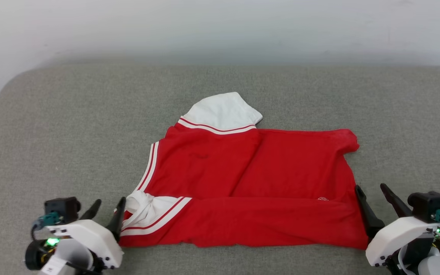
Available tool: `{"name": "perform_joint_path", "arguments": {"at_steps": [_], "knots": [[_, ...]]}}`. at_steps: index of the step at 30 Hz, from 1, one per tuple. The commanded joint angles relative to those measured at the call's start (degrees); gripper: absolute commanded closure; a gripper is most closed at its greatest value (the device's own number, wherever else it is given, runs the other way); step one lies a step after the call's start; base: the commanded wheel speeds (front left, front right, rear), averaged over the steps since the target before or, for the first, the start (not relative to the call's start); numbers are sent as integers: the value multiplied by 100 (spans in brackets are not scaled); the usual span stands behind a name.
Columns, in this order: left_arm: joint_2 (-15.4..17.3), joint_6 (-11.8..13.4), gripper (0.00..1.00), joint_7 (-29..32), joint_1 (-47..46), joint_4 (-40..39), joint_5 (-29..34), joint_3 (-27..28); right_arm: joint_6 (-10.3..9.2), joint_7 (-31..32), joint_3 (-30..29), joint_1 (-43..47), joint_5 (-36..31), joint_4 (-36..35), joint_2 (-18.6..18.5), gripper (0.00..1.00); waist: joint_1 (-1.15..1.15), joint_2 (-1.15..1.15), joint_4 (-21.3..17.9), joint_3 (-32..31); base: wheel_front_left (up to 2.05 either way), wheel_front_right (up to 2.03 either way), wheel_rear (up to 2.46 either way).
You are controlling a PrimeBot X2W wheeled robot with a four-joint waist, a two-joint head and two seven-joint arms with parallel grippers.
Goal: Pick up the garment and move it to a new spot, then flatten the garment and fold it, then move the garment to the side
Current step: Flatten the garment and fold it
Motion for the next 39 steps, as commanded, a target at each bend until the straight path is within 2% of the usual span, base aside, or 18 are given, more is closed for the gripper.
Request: {"name": "perform_joint_path", "arguments": {"at_steps": [1,4,5,10,15,21,30,32,33,34,39], "knots": [[64,27,0,-15,41,-56,-49,51,-3,-41,-25,64,-29,-43,32,0,0,0,-23,-79,0,0,0],[270,90,0,240,171,-290,-116,124,-3,-64,-135,223,-98,-274,114,0,0,0,-62,-195,0,0,0],[561,102,0,713,230,-657,-241,185,-3,2,-250,377,-201,-569,211,0,0,0,-89,-256,0,0,0],[1070,-49,0,2067,373,-1394,-746,153,-3,209,-402,595,-351,-1039,380,0,0,0,-163,-272,0,0,0],[1399,132,0,3233,584,-1954,-1321,208,-3,361,-414,646,-396,-1308,495,0,0,0,-295,-170,0,0,0],[1443,319,0,3758,754,-2140,-1656,183,-3,403,-423,590,-380,-1442,572,0,0,0,-438,57,0,0,0],[1134,205,0,3790,454,-1428,-1626,-73,-3,465,-465,471,-315,-1453,617,0,0,0,-555,368,0,0,0],[1025,129,58,3860,414,-1241,-1661,-180,-3,520,-498,460,-301,-1429,579,0,0,0,-574,392,0,0,0],[978,99,90,3902,403,-1164,-1692,-229,-3,553,-515,459,-283,-1434,563,0,0,0,-583,397,0,0,0],[904,66,100,3924,395,-1094,-1753,-253,-3,596,-538,465,-266,-1438,549,0,0,0,-590,398,0,0,0],[881,-66,100,3854,330,-963,-1742,-288,-3,1147,-770,568,-141,-1400,492,0,0,0,-589,336,0,0,0]]}}
